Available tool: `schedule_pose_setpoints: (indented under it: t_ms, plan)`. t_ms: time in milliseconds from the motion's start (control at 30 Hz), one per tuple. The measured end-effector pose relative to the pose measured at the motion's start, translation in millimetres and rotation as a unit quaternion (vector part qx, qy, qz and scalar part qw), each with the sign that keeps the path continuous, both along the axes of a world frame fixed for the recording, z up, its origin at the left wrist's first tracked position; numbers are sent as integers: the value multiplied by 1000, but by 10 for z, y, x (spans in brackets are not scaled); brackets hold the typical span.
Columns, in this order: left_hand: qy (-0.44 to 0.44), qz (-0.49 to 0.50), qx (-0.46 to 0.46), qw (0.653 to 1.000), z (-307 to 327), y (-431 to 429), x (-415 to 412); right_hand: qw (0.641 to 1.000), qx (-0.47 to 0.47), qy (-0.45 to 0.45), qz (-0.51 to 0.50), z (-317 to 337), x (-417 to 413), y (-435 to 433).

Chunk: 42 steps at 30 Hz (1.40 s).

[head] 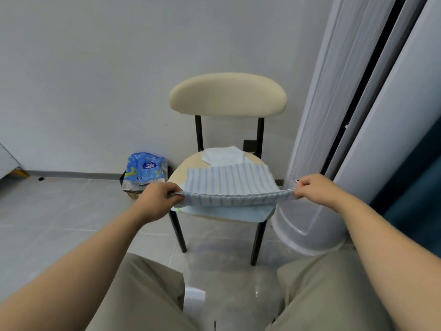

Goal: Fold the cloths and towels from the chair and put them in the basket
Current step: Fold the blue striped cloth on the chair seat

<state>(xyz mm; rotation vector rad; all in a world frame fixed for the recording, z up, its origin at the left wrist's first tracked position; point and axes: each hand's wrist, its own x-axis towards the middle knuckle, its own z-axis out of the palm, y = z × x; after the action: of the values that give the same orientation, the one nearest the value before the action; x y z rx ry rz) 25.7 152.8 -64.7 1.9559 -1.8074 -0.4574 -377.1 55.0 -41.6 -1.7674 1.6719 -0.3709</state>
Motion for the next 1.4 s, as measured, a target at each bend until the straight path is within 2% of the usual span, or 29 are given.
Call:
schedule_pose_setpoints:
  t_ms: [167,400,533,667,867,1033,1167,1300,1400]
  plan:
    - [30,36,-22,999,-243,-288,32,997,7,-73,-23,-340,37,-222]
    - [154,134,-63,977,-586,-1005,83,965,-22,-237,-107,-680,253,-917]
    - [231,181,-78,953,-755,-1433,95,952,-28,-277,-129,-844,425,-1370]
    - [272,206,-78,937,-948,-1784,167,939,-23,-309,-151,-1038,613,-1719]
    - [236,231,-17,944,-1092,-2174,286,949,22,-265,-170,-1356,736,-2137]
    - [178,258,24,949,-1148,-2219,238,968,23,-185,-169,-1544,783,-2232]
    - [95,241,19,966,-1188,-2249,195,985,-31,-74,-155,-1590,791,-2222]
    - [14,223,8,975,-1214,-2252,136,987,-63,-7,-150,-1586,824,-2150]
    - [-101,204,-29,973,-1147,-2241,18,970,-165,107,-145,-1455,993,-2022]
